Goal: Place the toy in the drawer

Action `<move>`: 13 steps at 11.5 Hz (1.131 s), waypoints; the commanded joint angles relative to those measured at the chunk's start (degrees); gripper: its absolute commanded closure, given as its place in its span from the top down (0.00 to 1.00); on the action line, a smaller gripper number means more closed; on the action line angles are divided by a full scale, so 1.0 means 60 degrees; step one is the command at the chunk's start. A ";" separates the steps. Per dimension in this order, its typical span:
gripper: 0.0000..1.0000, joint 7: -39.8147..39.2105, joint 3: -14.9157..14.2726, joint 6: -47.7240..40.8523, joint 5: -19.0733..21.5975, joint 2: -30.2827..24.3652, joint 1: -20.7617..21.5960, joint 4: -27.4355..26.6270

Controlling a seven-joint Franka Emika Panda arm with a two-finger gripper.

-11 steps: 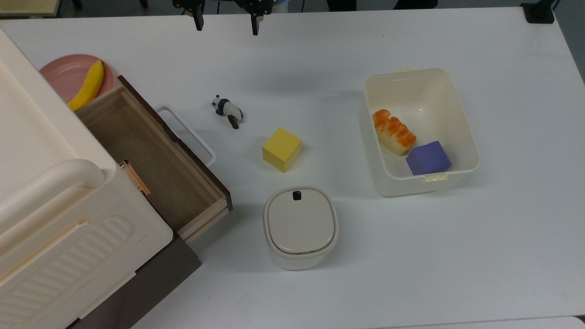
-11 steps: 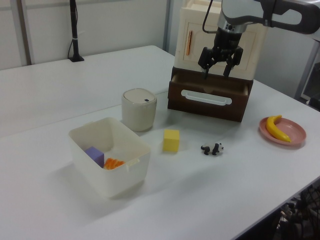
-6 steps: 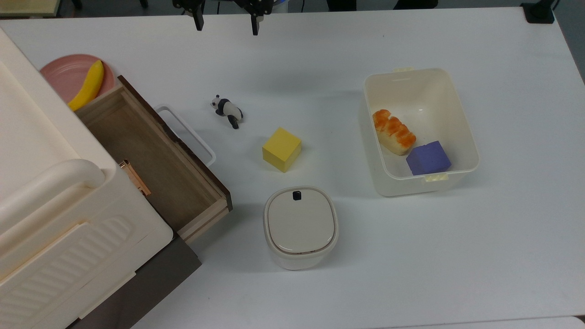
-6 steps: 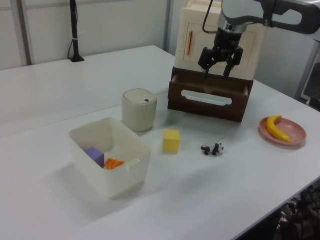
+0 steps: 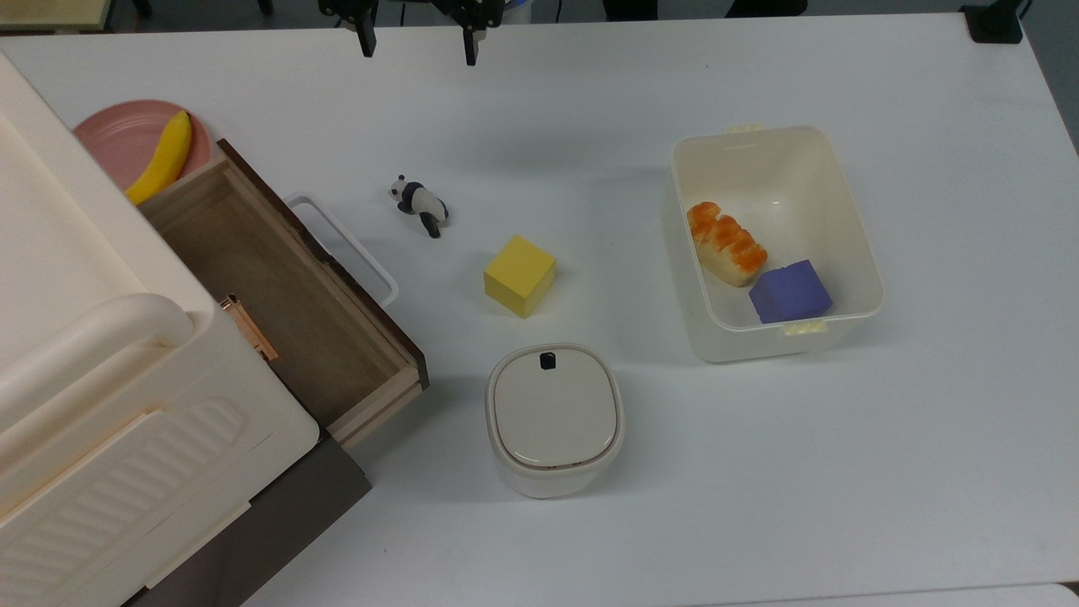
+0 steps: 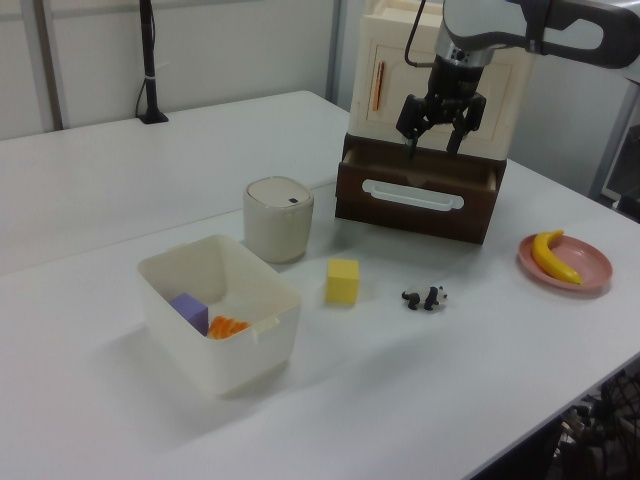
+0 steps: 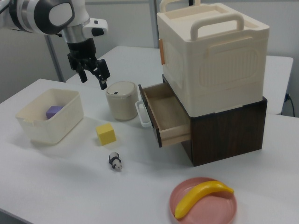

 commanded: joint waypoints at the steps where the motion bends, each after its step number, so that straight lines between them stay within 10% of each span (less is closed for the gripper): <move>1: 1.00 0.0029 -0.0179 0.0172 0.0182 -0.0112 0.0193 -0.0185; 13: 1.00 -0.0423 -0.0179 0.0172 0.0109 -0.0111 0.0193 -0.0185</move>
